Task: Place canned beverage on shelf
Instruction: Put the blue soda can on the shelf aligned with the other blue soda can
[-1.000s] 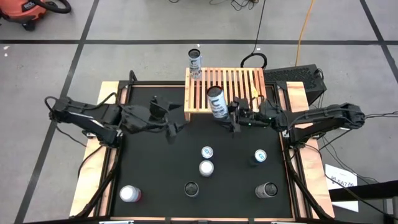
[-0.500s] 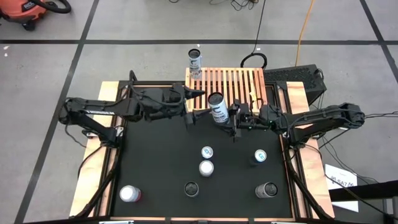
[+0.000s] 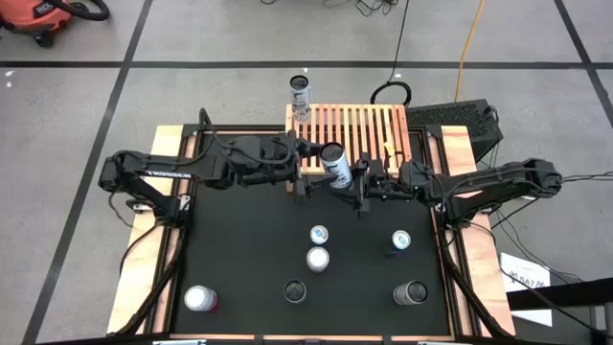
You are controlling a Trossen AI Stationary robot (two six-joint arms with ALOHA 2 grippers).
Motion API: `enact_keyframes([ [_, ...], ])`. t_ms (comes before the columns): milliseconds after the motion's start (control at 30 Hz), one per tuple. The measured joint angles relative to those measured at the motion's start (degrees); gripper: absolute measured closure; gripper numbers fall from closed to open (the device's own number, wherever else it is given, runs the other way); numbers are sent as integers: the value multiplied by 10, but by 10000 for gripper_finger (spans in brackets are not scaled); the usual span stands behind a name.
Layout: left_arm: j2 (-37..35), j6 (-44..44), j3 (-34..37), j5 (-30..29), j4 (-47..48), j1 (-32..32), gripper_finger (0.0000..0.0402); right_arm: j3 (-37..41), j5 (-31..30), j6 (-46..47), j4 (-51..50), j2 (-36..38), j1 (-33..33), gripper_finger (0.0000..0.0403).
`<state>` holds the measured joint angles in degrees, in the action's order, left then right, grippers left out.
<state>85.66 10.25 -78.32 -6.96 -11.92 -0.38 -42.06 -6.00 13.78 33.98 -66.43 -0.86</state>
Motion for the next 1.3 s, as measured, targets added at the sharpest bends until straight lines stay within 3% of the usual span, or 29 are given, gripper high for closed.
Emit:
enact_keyframes([
  [300, 12, 0, 0, -24, -19, 1, 48, 0, 0, -5, -4, 0, 0, 158],
  [533, 29, 35, 0, -42, -32, 5, 112, 0, -18, -24, -8, 0, 0, 155],
  [767, 29, 12, 0, -37, -32, 7, 178, -2, -20, -25, -9, 0, 0, 123],
  [967, 25, -13, 0, -42, -23, 7, 174, -2, -19, 0, -12, 0, 1, 119],
  [1300, -26, -17, 0, -42, 84, 39, 167, -3, -49, 28, -28, 0, 2, 116],
])
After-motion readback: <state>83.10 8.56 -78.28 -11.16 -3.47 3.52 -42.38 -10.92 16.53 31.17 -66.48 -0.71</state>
